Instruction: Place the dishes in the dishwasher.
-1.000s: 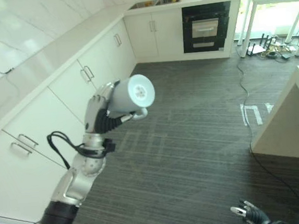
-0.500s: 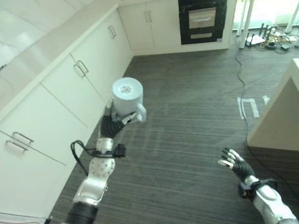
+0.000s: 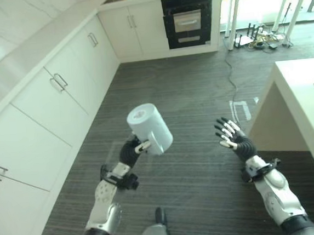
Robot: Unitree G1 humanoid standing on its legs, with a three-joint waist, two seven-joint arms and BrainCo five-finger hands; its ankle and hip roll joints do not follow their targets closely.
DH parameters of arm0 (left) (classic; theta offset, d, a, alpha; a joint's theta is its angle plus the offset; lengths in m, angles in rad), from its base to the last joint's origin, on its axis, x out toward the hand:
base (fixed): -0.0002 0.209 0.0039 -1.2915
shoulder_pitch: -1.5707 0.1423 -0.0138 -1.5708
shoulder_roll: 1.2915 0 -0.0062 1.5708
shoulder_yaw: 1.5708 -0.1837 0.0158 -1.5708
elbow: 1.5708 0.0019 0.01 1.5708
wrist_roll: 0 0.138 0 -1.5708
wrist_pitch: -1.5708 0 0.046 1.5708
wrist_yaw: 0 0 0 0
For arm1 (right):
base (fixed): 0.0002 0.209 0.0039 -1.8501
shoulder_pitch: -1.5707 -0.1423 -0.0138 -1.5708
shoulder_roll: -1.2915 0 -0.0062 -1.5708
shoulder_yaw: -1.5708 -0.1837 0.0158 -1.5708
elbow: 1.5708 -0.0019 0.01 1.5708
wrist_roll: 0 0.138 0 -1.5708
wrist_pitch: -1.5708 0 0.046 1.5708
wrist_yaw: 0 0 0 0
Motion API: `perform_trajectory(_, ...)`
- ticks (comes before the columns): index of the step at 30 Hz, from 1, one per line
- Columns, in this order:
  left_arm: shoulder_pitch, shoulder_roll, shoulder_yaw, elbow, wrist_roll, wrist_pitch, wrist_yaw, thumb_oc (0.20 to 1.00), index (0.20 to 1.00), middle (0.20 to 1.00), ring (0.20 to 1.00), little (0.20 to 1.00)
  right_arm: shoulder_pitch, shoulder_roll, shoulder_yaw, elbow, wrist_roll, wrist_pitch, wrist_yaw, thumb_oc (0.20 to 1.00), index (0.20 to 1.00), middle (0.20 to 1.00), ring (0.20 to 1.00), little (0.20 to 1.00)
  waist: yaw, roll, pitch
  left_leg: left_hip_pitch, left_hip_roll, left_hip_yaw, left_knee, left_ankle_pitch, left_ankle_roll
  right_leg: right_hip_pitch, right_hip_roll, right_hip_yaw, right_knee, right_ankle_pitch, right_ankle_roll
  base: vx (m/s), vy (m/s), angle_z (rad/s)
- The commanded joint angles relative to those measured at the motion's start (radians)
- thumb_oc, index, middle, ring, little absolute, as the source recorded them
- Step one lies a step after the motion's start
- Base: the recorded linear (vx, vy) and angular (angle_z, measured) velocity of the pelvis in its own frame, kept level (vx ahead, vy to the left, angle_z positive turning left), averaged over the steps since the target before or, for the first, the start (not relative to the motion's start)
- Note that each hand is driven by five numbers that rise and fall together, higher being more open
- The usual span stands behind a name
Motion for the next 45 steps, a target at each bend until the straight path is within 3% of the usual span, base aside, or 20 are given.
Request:
perform_trajectory(1, -0.022, 0.028, 0.015, -0.081, -0.045, -0.01, -0.07, 0.2, 0.2, 0.2, 0.2, 0.2, -0.036, -0.008, -0.015, -0.055, 0.089, -0.021, 0.058, 1.0, 1.0, 1.0, 1.0, 1.0, 0.025, 0.009, -0.036, 0.097, -0.021, -0.074, 0.019, -0.025, -0.007, -0.072, -0.031, 0.028, 0.037, 0.027, 0.065, 0.15, 0.279, -0.13)
perform_trajectory(3, -0.025, 0.037, 0.01, -0.08, -0.035, -0.005, -0.08, 0.2, 0.2, 0.2, 0.2, 0.2, -0.032, -0.01, -0.022, -0.088, 0.098, -0.012, 0.064, 1.0, 1.0, 1.0, 1.0, 1.0, 0.031, 0.01, -0.041, 0.13, -0.05, -0.1, -0.013, -0.042, 0.006, -0.081, -0.044, 0.022, 0.063, 0.02, 0.073, 0.15, 0.304, -0.1)
perform_trajectory(5, -0.049, 0.047, -0.008, -0.067, 0.016, 0.0, -0.068, 0.2, 0.2, 0.2, 0.2, 0.2, -0.038, -0.002, -0.024, -0.153, 0.107, 0.005, 0.04, 1.0, 1.0, 1.0, 1.0, 1.0, 0.044, 0.01, -0.051, 0.146, -0.108, -0.148, -0.029, -0.076, 0.049, -0.116, -0.066, 0.038, 0.147, -0.002, 0.084, 0.16, 0.357, 0.36)
perform_trajectory(8, -0.054, 0.054, -0.015, -0.068, 0.037, 0.001, -0.052, 0.2, 0.2, 0.2, 0.2, 0.2, -0.038, 0.0, -0.019, -0.183, 0.11, 0.009, 0.032, 1.0, 1.0, 1.0, 1.0, 1.0, 0.046, 0.009, -0.051, 0.15, -0.131, -0.162, -0.032, -0.085, 0.078, -0.137, -0.075, 0.052, 0.209, -0.004, 0.093, 0.07, 0.185, 0.31)
perform_trajectory(10, -0.059, 0.066, -0.023, -0.065, 0.105, -0.015, -0.016, 0.2, 0.2, 0.2, 0.2, 0.2, -0.036, 0.004, -0.011, -0.224, 0.122, 0.015, 0.012, 1.0, 1.0, 1.0, 1.0, 1.0, 0.043, 0.009, -0.048, 0.154, -0.161, -0.167, -0.039, -0.097, 0.12, -0.186, -0.084, 0.078, 0.35, 0.022, 0.114, 0.09, 0.287, 0.05)
perform_trajectory(11, -0.068, 0.077, -0.032, -0.065, 0.146, -0.025, 0.03, 0.2, 0.2, 0.2, 0.2, 0.2, -0.039, 0.008, 0.005, -0.249, 0.123, 0.015, -0.002, 1.0, 1.0, 1.0, 1.0, 1.0, 0.039, 0.015, -0.039, 0.164, -0.182, -0.182, -0.044, -0.106, 0.148, -0.242, -0.077, 0.095, 0.495, 0.047, 0.127, 0.07, 0.24, 0.15)
perform_trajectory(13, -0.07, 0.082, -0.026, -0.077, 0.214, -0.03, 0.127, 0.2, 0.2, 0.2, 0.2, 0.2, -0.036, 0.011, 0.024, -0.282, 0.115, 0.032, -0.004, 1.0, 1.0, 1.0, 1.0, 1.0, 0.037, 0.022, -0.022, 0.189, -0.199, -0.182, -0.053, -0.12, 0.168, -0.317, -0.087, 0.09, 0.649, 0.077, 0.126, 0.1, 0.215, 0.22)
perform_trajectory(15, -0.064, 0.096, -0.014, -0.093, 0.288, -0.041, 0.205, 0.2, 0.2, 0.2, 0.2, 0.2, -0.038, 0.007, 0.029, -0.298, 0.11, 0.044, 0.011, 1.0, 1.0, 1.0, 1.0, 1.0, 0.035, 0.017, -0.012, 0.206, -0.196, -0.161, -0.062, -0.126, 0.16, -0.331, -0.095, 0.078, 0.581, 0.086, 0.125, 0.1, -0.006, -0.05)
perform_trajectory(16, -0.066, 0.106, -0.008, -0.098, 0.323, -0.049, 0.228, 0.2, 0.2, 0.2, 0.2, 0.2, -0.041, 0.003, 0.028, -0.298, 0.111, 0.039, 0.018, 1.0, 1.0, 1.0, 1.0, 1.0, 0.032, 0.009, -0.008, 0.212, -0.19, -0.151, -0.059, -0.129, 0.147, -0.314, -0.094, 0.069, 0.471, 0.084, 0.125, 0.13, -0.215, -0.25)
perform_trajectory(17, -0.082, 0.119, -0.013, -0.098, 0.369, -0.057, 0.294, 0.2, 0.2, 0.2, 0.2, 0.2, -0.057, -0.006, 0.032, -0.293, 0.12, 0.039, 0.023, 1.0, 1.0, 1.0, 1.0, 1.0, 0.022, -0.009, -0.001, 0.224, -0.186, -0.138, -0.047, -0.145, 0.131, -0.309, -0.109, 0.071, 0.316, 0.124, 0.136, 0.12, -0.207, -0.2)
perform_trajectory(19, -0.1, 0.135, -0.017, -0.099, 0.421, -0.061, 0.38, 0.2, 0.2, 0.2, 0.2, 0.2, -0.078, -0.005, 0.044, -0.283, 0.115, 0.048, 0.021, 1.0, 1.0, 1.0, 1.0, 1.0, 0.013, -0.014, 0.009, 0.247, -0.179, -0.132, -0.051, -0.171, 0.135, -0.352, -0.133, 0.103, 0.335, 0.173, 0.155, 0.11, -0.162, -0.05)
perform_trajectory(20, -0.091, 0.143, -0.011, -0.113, 0.469, -0.067, 0.433, 0.2, 0.2, 0.2, 0.2, 0.2, -0.081, -0.009, 0.042, -0.287, 0.113, 0.064, 0.021, 1.0, 1.0, 1.0, 1.0, 1.0, 0.018, -0.013, 0.003, 0.251, -0.162, -0.119, -0.053, -0.166, 0.117, -0.322, -0.127, 0.074, 0.265, 0.133, 0.153, 0.12, -0.191, 0.17)
perform_trajectory(24, -0.066, 0.145, 0.007, -0.16, 0.564, -0.095, 0.528, 0.2, 0.2, 0.2, 0.2, 0.2, -0.085, -0.02, 0.031, -0.293, 0.107, 0.074, 0.007, 1.0, 1.0, 1.0, 1.0, 1.0, 0.04, -0.025, -0.022, 0.24, -0.136, -0.107, -0.032, -0.16, 0.083, -0.225, -0.098, 0.026, 0.117, 0.094, 0.131, 0.12, -0.21, 0.06)
perform_trajectory(34, -0.061, 0.122, 0.01, -0.195, 0.632, -0.147, 0.602, 0.2, 0.2, 0.2, 0.2, 0.2, -0.094, -0.003, 0.062, -0.252, 0.086, 0.079, -0.037, 1.0, 1.0, 1.0, 1.0, 1.0, 0.053, -0.032, -0.05, 0.241, -0.111, -0.115, -0.021, -0.155, 0.048, -0.148, -0.06, 0.015, 0.021, 0.091, 0.096, 0.06, -0.103, 0.01)
perform_trajectory(36, -0.067, 0.111, -0.005, -0.186, 0.57, -0.143, 0.611, 0.2, 0.2, 0.2, 0.2, 0.2, -0.095, 0.017, 0.076, -0.23, 0.071, 0.046, -0.131, 1.0, 1.0, 1.0, 1.0, 1.0, 0.05, -0.031, -0.055, 0.246, -0.105, -0.111, -0.021, -0.155, 0.04, -0.135, -0.053, 0.017, 0.017, 0.085, 0.092, 0.07, -0.147, 0.02)
perform_trajectory(38, -0.039, 0.098, 0.025, -0.198, 0.519, -0.166, 0.638, 0.2, 0.2, 0.2, 0.2, 0.2, -0.07, 0.038, 0.057, -0.191, 0.068, 0.062, -0.208, 1.0, 1.0, 1.0, 1.0, 1.0, 0.042, -0.032, -0.057, 0.249, -0.094, -0.11, -0.005, -0.16, 0.035, -0.132, -0.041, 0.025, 0.03, 0.069, 0.08, 0.09, -0.197, -0.02)
perform_trajectory(42, 0.0, 0.09, 0.088, -0.238, 0.489, -0.225, 0.682, 0.2, 0.2, 0.2, 0.2, 0.2, -0.043, 0.03, 0.027, -0.117, 0.042, 0.106, -0.217, 1.0, 1.0, 1.0, 1.0, 1.0, 0.035, -0.041, -0.034, 0.198, -0.074, -0.118, 0.118, -0.186, 0.019, -0.151, -0.03, 0.046, 0.046, 0.057, 0.052, 0.0, -0.155, -0.08)
perform_trajectory(43, 0.015, 0.089, 0.114, -0.245, 0.482, -0.261, 0.705, 0.2, 0.2, 0.2, 0.2, 0.2, -0.039, 0.022, 0.023, -0.064, 0.031, 0.117, -0.2, 1.0, 1.0, 1.0, 1.0, 1.0, 0.037, -0.052, -0.021, 0.167, -0.075, -0.12, 0.218, -0.219, 0.027, -0.167, -0.034, 0.056, 0.061, 0.053, 0.038, 0.02, -0.174, -0.1)
perform_trajectory(44, 0.017, 0.089, 0.118, -0.246, 0.48, -0.264, 0.708, 0.2, 0.2, 0.2, 0.2, 0.2, -0.039, 0.022, 0.022, -0.057, 0.03, 0.12, -0.198, 1.0, 1.0, 1.0, 1.0, 1.0, 0.037, -0.053, -0.021, 0.159, -0.073, -0.12, 0.237, -0.225, 0.028, -0.17, -0.034, 0.057, 0.064, 0.051, 0.036, 0.05, -0.234, -0.11)
perform_trajectory(45, 0.035, 0.087, 0.148, -0.262, 0.468, -0.287, 0.706, 0.2, 0.2, 0.2, 0.2, 0.2, -0.025, 0.017, 0.015, -0.015, 0.022, 0.126, -0.179, 1.0, 1.0, 1.0, 1.0, 1.0, 0.045, -0.064, -0.009, 0.099, -0.066, -0.126, 0.405, -0.22, 0.036, -0.178, -0.035, 0.053, 0.079, 0.044, 0.014, 0.07, -0.201, -0.19)
